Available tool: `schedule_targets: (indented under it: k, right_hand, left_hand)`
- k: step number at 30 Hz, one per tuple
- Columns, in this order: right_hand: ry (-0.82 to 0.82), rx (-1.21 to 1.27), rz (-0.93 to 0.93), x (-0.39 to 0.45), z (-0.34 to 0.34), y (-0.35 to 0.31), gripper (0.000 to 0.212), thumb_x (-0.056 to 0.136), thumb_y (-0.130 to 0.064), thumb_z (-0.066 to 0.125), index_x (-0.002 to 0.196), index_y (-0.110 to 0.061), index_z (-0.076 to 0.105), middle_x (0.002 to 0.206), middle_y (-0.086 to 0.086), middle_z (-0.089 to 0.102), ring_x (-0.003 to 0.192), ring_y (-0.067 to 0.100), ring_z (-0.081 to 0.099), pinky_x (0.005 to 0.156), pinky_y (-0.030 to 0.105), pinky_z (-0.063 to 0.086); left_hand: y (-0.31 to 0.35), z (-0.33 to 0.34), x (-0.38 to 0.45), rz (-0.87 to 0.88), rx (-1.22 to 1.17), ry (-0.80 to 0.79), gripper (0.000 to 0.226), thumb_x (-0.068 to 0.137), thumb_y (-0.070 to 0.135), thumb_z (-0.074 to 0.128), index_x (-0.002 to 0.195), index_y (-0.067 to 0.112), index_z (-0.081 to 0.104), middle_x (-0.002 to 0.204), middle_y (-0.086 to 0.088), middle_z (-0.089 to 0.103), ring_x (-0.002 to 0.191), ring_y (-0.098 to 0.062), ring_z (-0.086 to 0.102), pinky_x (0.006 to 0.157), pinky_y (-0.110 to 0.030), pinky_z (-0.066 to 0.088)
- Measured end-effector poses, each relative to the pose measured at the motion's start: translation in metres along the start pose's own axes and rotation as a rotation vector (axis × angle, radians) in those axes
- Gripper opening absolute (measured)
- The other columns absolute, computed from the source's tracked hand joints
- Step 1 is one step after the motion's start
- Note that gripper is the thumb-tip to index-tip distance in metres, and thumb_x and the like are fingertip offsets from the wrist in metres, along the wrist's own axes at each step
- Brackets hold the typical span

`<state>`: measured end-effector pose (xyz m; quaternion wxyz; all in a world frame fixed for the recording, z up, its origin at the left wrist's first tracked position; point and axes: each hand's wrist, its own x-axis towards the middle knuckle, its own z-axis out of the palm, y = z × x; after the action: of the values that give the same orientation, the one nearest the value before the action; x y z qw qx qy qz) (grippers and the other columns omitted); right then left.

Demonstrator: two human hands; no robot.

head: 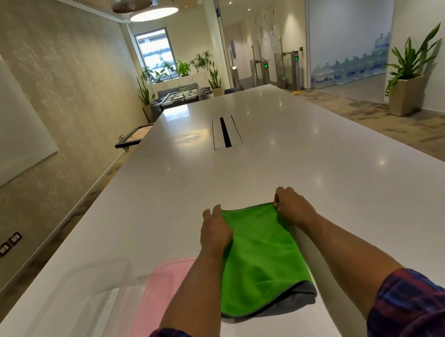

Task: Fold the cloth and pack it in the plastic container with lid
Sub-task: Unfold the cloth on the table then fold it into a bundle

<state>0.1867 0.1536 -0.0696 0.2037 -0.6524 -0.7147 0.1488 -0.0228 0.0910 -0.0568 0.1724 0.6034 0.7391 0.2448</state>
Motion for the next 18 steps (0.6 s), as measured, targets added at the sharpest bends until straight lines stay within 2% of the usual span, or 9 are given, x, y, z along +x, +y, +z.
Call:
schedule_targets:
  k: [3,5,7,9,12,15,17,18]
  right_hand:
    - [0.058,-0.034,-0.049,-0.006,0.002,0.003,0.03,0.099,-0.027,0.063,0.12,-0.009,0.051,0.122,0.015,0.054,0.101,0.039,0.064,0.085,0.044,0.053]
    - [0.107,-0.066,-0.109,-0.008,-0.005,0.003,0.029,0.094,-0.042,0.066,0.105,-0.017,0.057,0.105,0.006,0.064,0.093,0.031,0.066,0.079,0.039,0.051]
    - [0.06,-0.137,-0.22,-0.01,-0.012,0.005,0.035,0.089,-0.057,0.067,0.084,-0.023,0.062,0.083,-0.002,0.069,0.08,0.022,0.065,0.071,0.033,0.05]
    - [-0.009,-0.206,-0.354,-0.016,-0.017,0.007,0.044,0.086,-0.065,0.065,0.077,-0.023,0.072,0.074,-0.006,0.07,0.072,0.016,0.065,0.066,0.029,0.049]
    - [-0.053,-0.333,-0.446,-0.026,-0.023,0.01,0.05,0.084,-0.076,0.058,0.093,-0.033,0.08,0.086,-0.007,0.077,0.08,0.014,0.069,0.07,0.029,0.052]
    - [-0.107,-0.462,-0.464,-0.033,-0.024,0.014,0.062,0.091,-0.079,0.04,0.104,-0.033,0.079,0.098,-0.003,0.078,0.091,0.018,0.071,0.079,0.036,0.058]
    - [-0.168,-0.471,-0.423,-0.036,-0.021,0.015,0.067,0.098,-0.072,0.029,0.121,-0.028,0.072,0.126,0.003,0.072,0.115,0.026,0.066,0.093,0.044,0.055]
    - [-0.222,-0.462,-0.378,-0.038,-0.017,0.015,0.066,0.102,-0.067,0.026,0.135,-0.024,0.064,0.145,0.006,0.06,0.13,0.029,0.057,0.103,0.047,0.05]
  left_hand:
    - [0.003,0.004,-0.004,-0.017,0.145,0.026,0.056,0.084,-0.003,0.047,0.138,0.013,0.045,0.141,-0.019,0.031,0.11,-0.039,0.058,0.086,-0.045,0.055]
    - [0.003,0.006,-0.006,0.037,0.302,0.089,0.055,0.081,0.0,0.052,0.134,0.014,0.045,0.136,-0.017,0.035,0.111,-0.036,0.053,0.085,-0.045,0.052]
    - [0.004,0.005,-0.009,0.144,0.415,0.191,0.046,0.08,0.011,0.057,0.126,0.015,0.051,0.127,-0.013,0.044,0.107,-0.033,0.052,0.084,-0.042,0.048]
    - [0.008,0.002,-0.01,0.279,0.45,0.257,0.03,0.082,0.027,0.058,0.11,0.016,0.06,0.111,-0.008,0.056,0.098,-0.029,0.058,0.082,-0.039,0.046]
    - [0.016,0.002,-0.014,0.41,0.456,0.184,0.029,0.085,0.041,0.053,0.088,0.015,0.067,0.091,-0.004,0.065,0.087,-0.026,0.065,0.08,-0.036,0.043]
    - [0.02,0.003,-0.021,0.414,0.467,0.152,0.037,0.084,0.046,0.052,0.08,0.016,0.072,0.081,-0.004,0.069,0.083,-0.027,0.067,0.077,-0.034,0.044]
    - [0.019,0.005,-0.025,0.378,0.502,0.111,0.043,0.083,0.054,0.051,0.082,0.016,0.071,0.085,-0.004,0.071,0.087,-0.027,0.067,0.08,-0.035,0.043]
    - [0.018,0.006,-0.026,0.352,0.519,0.067,0.048,0.083,0.061,0.049,0.082,0.017,0.069,0.089,-0.004,0.071,0.09,-0.026,0.067,0.082,-0.036,0.042]
